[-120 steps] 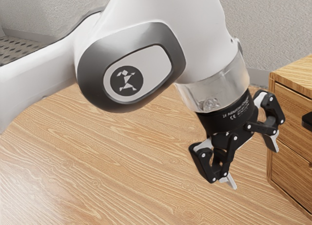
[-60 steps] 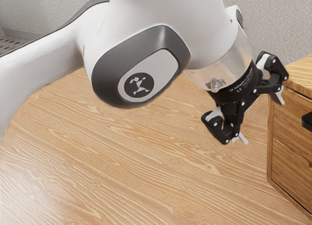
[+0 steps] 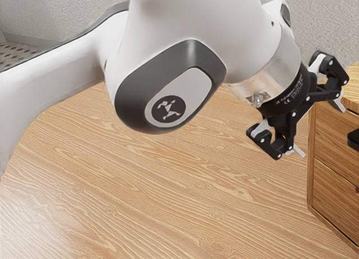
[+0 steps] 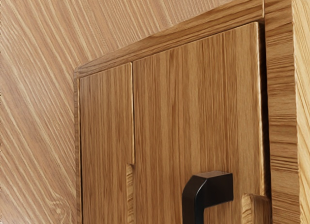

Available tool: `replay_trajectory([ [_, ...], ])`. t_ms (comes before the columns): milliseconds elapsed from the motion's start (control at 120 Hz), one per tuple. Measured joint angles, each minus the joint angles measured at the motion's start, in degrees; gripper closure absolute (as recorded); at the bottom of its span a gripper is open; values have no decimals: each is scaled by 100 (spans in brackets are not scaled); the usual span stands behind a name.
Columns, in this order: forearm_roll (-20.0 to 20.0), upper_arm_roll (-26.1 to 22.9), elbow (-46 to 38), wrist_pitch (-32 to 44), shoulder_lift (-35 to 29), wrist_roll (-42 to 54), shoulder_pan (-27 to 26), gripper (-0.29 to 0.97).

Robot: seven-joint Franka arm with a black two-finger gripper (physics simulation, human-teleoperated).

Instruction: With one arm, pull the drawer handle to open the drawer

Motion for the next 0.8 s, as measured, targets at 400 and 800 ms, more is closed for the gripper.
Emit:
replay_trajectory([
  [400,-3,-297,-203,45,58,91,-137,13],
  [800,42,-306,-23,92,587,167,28,13],
])
